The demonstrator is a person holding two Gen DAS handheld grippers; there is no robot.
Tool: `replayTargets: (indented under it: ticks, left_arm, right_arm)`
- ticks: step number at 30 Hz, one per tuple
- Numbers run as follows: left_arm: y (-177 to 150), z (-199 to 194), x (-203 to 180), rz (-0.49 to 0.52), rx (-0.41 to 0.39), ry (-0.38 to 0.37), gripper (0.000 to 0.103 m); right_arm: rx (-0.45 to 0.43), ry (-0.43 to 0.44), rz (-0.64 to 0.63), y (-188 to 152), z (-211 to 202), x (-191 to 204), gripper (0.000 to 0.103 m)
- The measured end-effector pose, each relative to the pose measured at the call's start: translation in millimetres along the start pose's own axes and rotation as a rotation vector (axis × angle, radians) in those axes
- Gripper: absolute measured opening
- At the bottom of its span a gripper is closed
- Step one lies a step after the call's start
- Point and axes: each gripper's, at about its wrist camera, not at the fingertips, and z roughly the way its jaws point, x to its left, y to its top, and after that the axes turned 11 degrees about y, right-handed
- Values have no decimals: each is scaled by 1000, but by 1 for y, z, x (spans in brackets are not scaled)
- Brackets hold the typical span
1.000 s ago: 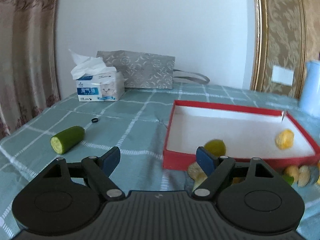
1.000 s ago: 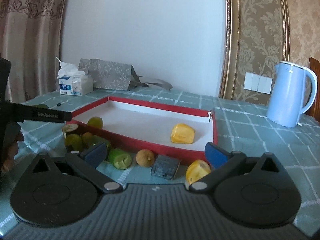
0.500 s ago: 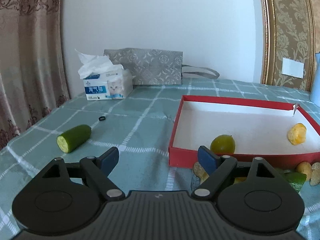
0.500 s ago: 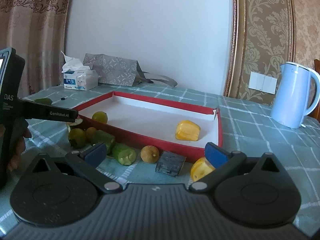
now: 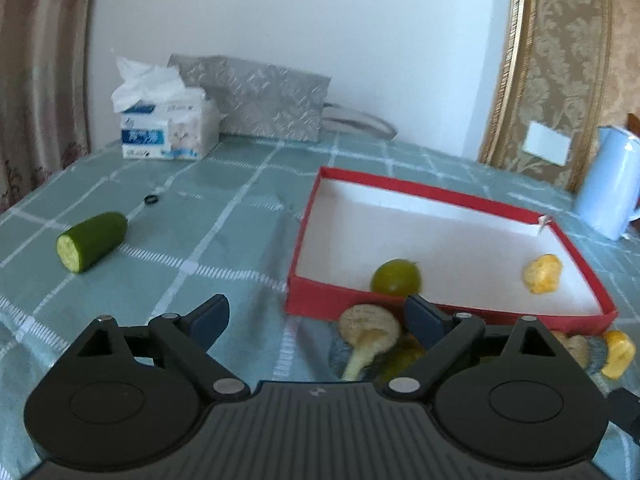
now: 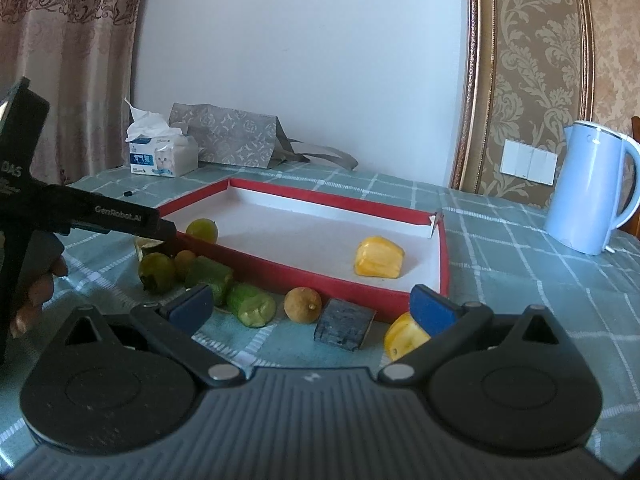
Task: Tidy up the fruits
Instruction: 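Move the left tool to the eggplant slice and close on it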
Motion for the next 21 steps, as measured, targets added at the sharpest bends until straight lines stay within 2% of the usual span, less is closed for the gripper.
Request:
replayTargets:
  ticks: [3, 8, 10, 12, 13, 20, 21]
  left_arm:
    - [0, 10, -1, 15, 64, -18, 95]
    - [0, 12, -3, 46, 57, 20, 94]
    - [0, 10, -1, 63, 52, 9, 88]
    - [0, 7, 3, 79, 43, -14, 73]
    - [0, 7, 4, 83, 45, -29, 70]
    - [2, 14, 9, 78, 66, -72, 68]
    - [2, 12, 8, 91, 55, -66, 64]
  right_arm:
    - [6, 1, -1, 0, 1, 0, 103]
    - [15, -2, -5, -1, 2, 0, 103]
    - [21, -9, -8, -2, 3, 0, 103]
    - [27, -15, -9, -2, 4, -1, 103]
    - [29, -15, -7, -3, 5, -1, 103]
    - [52, -24, -8, -3, 9, -3, 103]
    - [57, -26, -8, -3, 10, -3, 103]
